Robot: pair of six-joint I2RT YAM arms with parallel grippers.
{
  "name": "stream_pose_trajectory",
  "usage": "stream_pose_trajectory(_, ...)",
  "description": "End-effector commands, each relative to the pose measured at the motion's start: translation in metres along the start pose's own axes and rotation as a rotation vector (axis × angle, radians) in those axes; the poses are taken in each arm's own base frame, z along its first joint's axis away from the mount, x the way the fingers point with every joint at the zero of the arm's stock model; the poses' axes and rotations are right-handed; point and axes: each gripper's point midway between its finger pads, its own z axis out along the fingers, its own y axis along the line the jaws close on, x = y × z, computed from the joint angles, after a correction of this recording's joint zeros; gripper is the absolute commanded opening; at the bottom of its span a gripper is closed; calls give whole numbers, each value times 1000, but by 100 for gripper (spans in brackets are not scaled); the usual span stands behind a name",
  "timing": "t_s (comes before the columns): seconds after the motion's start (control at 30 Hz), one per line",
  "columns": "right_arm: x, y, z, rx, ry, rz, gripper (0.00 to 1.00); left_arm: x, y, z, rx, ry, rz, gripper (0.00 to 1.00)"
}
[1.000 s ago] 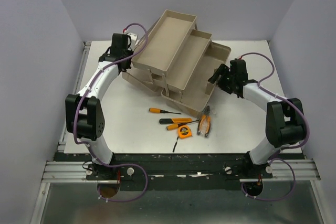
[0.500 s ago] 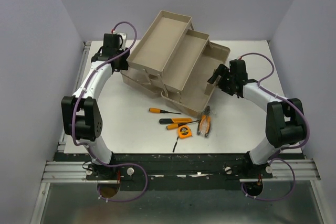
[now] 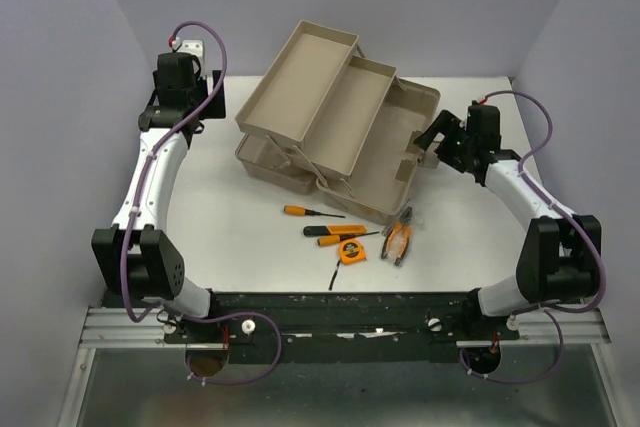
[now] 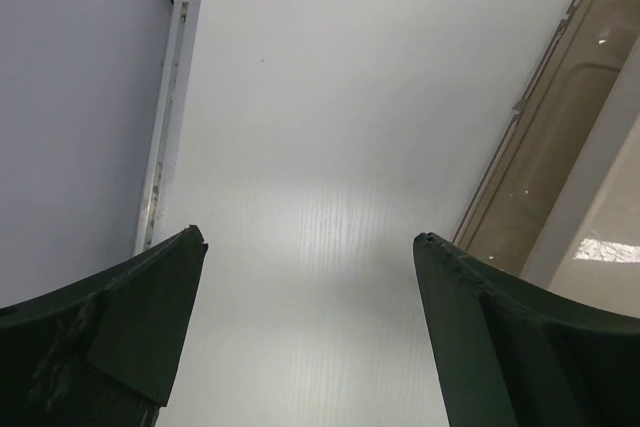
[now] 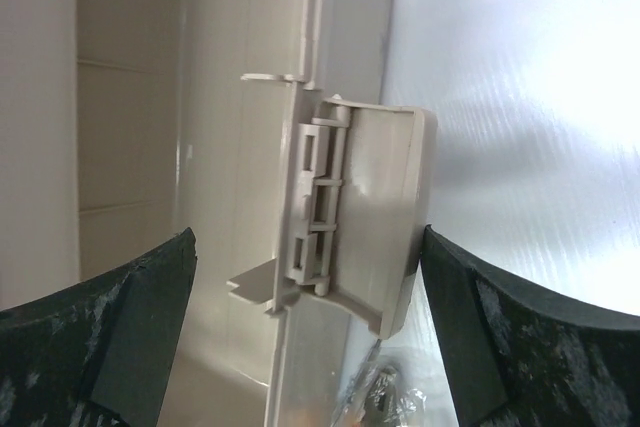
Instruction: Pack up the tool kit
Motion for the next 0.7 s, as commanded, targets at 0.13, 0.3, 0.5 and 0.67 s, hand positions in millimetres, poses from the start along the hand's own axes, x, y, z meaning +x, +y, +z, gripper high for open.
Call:
stream_pose_trajectory(0.13,-17,-21,-33,174,-59,-10,100,-33,-28,-68,214,-199,-61,99)
stream_pose_trajectory(0.3,-20,-34,-68,173,-247,17,100,-37,-64,-105,352,-270,-34,99)
stream_pose_trajectory(0.5,24,0,-74,-51,-79,22,99,-13,-142,-131,605,-197,51,98)
stream_pose_trajectory(0.67,72,29,-58,-166,74,20,97,15,-197,-151,793,-131,120,97)
